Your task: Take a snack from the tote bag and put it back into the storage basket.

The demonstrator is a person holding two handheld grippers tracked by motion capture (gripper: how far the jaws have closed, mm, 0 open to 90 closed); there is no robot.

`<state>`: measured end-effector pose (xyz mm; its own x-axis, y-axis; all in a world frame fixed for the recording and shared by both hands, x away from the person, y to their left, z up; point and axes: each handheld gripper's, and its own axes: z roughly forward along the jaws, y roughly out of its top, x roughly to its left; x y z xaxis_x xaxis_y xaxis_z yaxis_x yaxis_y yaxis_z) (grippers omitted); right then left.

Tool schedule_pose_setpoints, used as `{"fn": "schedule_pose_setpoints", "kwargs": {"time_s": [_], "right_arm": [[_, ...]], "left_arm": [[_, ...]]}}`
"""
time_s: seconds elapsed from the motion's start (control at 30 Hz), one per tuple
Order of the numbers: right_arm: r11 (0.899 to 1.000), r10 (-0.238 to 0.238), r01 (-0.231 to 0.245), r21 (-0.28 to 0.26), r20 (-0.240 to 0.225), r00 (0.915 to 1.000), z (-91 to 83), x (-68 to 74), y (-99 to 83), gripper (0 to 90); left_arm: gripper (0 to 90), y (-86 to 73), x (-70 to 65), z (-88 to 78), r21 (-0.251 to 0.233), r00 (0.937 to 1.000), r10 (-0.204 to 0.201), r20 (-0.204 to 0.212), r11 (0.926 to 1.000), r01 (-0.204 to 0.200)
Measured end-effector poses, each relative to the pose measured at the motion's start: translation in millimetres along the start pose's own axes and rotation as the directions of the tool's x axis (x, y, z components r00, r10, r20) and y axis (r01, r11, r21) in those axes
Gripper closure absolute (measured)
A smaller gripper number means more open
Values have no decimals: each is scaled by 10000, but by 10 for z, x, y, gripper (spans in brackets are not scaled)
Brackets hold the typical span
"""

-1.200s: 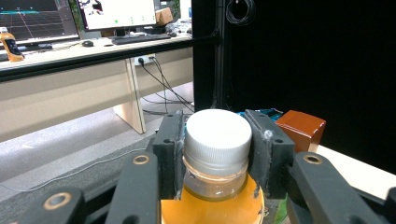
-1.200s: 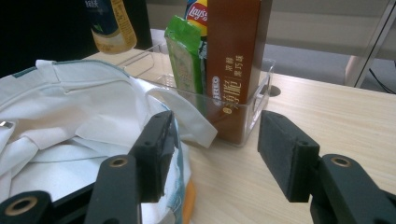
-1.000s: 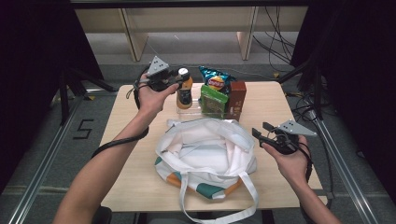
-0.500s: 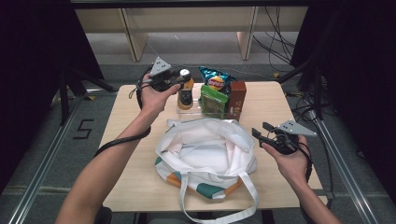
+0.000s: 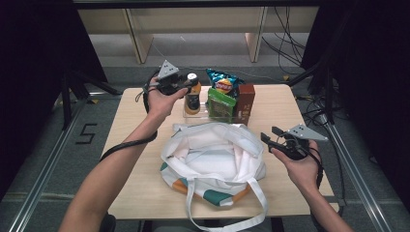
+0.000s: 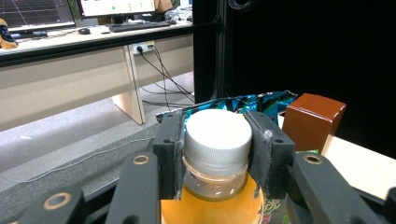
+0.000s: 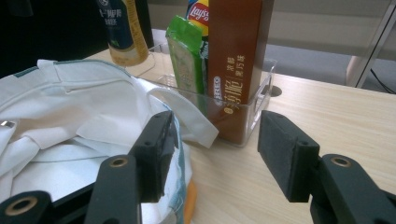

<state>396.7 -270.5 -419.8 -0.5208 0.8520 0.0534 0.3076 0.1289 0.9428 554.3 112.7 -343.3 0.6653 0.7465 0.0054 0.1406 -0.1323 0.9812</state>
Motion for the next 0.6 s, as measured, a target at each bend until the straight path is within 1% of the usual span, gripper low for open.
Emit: {"fn": "schedule_pose_setpoints", "kwargs": {"time_s": [0.03, 0.07, 0.13, 0.17, 0.2, 0.27, 0.3, 0.33, 0.4, 0.43, 0.47, 0.5, 0.53, 0.6], "right_arm": [[10000, 18, -18, 12, 13, 10000, 0, 2, -2, 462], [9998, 97, -98, 143, 57, 9999, -11, 8, 3, 462], [9998, 130, -130, 122, -26, 9999, -4, 8, -1, 462], [9998, 123, -124, 135, 14, 9999, -6, 9, 1, 462], [9998, 181, -181, 62, -82, 9998, 2, 12, 1, 462], [9998, 187, -186, 42, -107, 9998, 8, 14, -2, 462], [9999, 86, -85, 94, -70, 9999, 3, 7, 0, 462], [9996, 177, -175, 233, -79, 9998, -9, 13, 5, 462], [9996, 177, -176, 211, -62, 9998, -6, 14, 3, 462], [9997, 155, -156, 199, 57, 9999, -13, 14, 3, 462], [9997, 185, -185, 163, -36, 9998, -8, 13, 2, 461], [9999, 115, -115, 90, 12, 9999, -4, 9, 1, 462], [9999, 104, -105, 131, 49, 9999, -10, 9, 3, 462], [9998, 134, -133, 115, -35, 9999, -5, 9, 0, 461]], "left_arm": [[586, -3, 6, 4, 16, 10000, 24, 6, 10000, -24], [586, -9, 10, 8, 20, 10000, -16, -6, 10000, 16], [586, -19, 18, 16, 11, 10000, -95, 3, 10000, 95], [586, -24, 25, 19, 21, 10000, -64, 9, 10000, 64], [586, -28, 29, 23, 41, 10000, -75, -3, 10000, 75], [586, -38, 35, 34, 76, 10000, -67, 8, 9999, 67], [586, -44, 37, 38, 86, 10000, -86, 11, 9999, 86], [586, -51, 38, 43, 118, 10000, -67, 19, 9999, 67], [586, -61, 39, 51, 136, 10000, -70, 58, 9999, 69], [586, -67, 39, 55, 127, 9999, -110, 67, 9999, 109], [586, -71, 41, 57, 145, 9999, -113, 68, 9998, 112], [586, -75, 43, 62, 146, 9999, -90, 65, 9999, 89], [586, -79, 43, 66, 141, 9999, -104, 64, 9998, 103], [586, -86, 46, 77, 159, 9999, -107, 55, 9998, 106]]}}
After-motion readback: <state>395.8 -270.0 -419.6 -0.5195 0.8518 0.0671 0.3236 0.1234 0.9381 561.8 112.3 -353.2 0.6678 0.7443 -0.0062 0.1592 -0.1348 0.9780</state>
